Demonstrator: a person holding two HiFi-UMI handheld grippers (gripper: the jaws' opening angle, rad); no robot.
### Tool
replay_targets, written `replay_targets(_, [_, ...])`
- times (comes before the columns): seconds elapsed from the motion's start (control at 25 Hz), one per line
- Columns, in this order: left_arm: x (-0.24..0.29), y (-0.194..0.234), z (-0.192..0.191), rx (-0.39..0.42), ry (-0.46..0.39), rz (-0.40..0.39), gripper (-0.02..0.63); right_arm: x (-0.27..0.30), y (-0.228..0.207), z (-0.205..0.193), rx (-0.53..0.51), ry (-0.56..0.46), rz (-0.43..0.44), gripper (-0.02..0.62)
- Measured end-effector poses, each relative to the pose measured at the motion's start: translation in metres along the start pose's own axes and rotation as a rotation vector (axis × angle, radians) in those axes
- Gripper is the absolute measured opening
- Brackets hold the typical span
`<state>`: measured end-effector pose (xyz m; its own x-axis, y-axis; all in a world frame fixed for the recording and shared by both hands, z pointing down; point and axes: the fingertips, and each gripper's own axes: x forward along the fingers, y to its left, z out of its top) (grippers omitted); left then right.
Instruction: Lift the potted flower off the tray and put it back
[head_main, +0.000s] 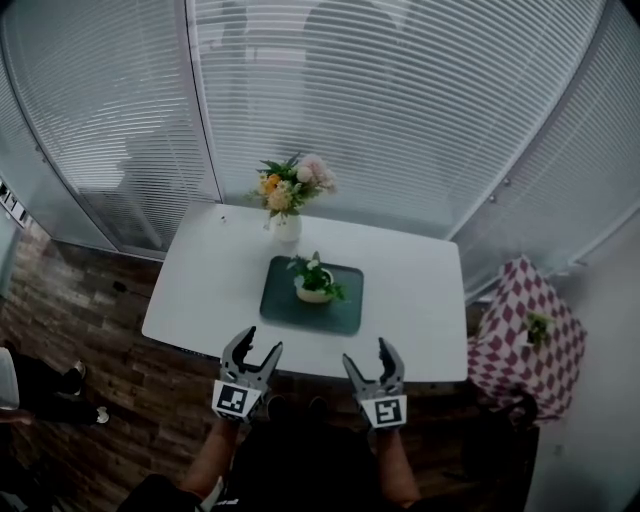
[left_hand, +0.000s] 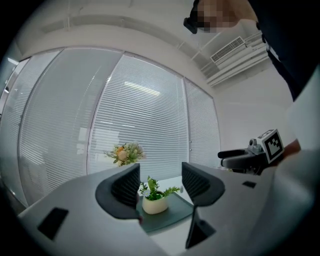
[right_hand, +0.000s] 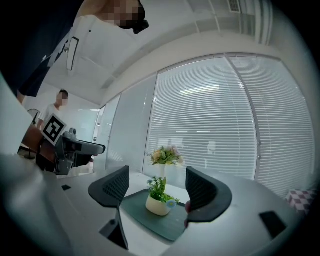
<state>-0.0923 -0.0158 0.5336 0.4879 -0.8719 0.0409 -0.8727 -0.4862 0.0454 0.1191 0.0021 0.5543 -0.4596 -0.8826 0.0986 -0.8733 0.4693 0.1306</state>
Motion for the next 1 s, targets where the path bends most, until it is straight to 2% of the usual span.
replay_targets(0.04, [0.000, 0.001, 0.003, 0.008, -0.009, 0.007, 0.235, -0.002, -0.002, 0.001, -0.002, -0.013, -0.015, 0.337])
replay_targets(0.12, [0.000, 0.002, 0.007, 0.023, -0.022, 0.029, 0.148, -0.005, -0.007, 0.003, 0.001, -0.027, -0.063, 0.184])
replay_targets(0.2, [0.000, 0.003, 0.011, 0.023, -0.027, 0.049, 0.070, -0.007, -0.012, 0.007, 0.002, -0.039, -0.096, 0.093])
replay_targets(0.32, [-0.001, 0.002, 0.012, 0.028, -0.028, 0.065, 0.013, -0.008, -0.014, 0.007, -0.013, -0.024, -0.110, 0.014])
replay_targets(0.52, [-0.003, 0.001, 0.015, 0.060, -0.033, 0.065, 0.006, -0.010, -0.012, 0.012, -0.023, -0.027, -0.107, 0.005])
replay_targets(0.8, [-0.003, 0.002, 0.016, 0.062, -0.033, 0.073, 0.005, -0.009, -0.017, 0.013, 0.030, -0.028, -0.125, 0.003])
replay_targets(1.0, [-0.004, 0.001, 0.018, 0.077, -0.035, 0.080, 0.005, -0.006, -0.016, 0.013, 0.000, -0.034, -0.109, 0.003])
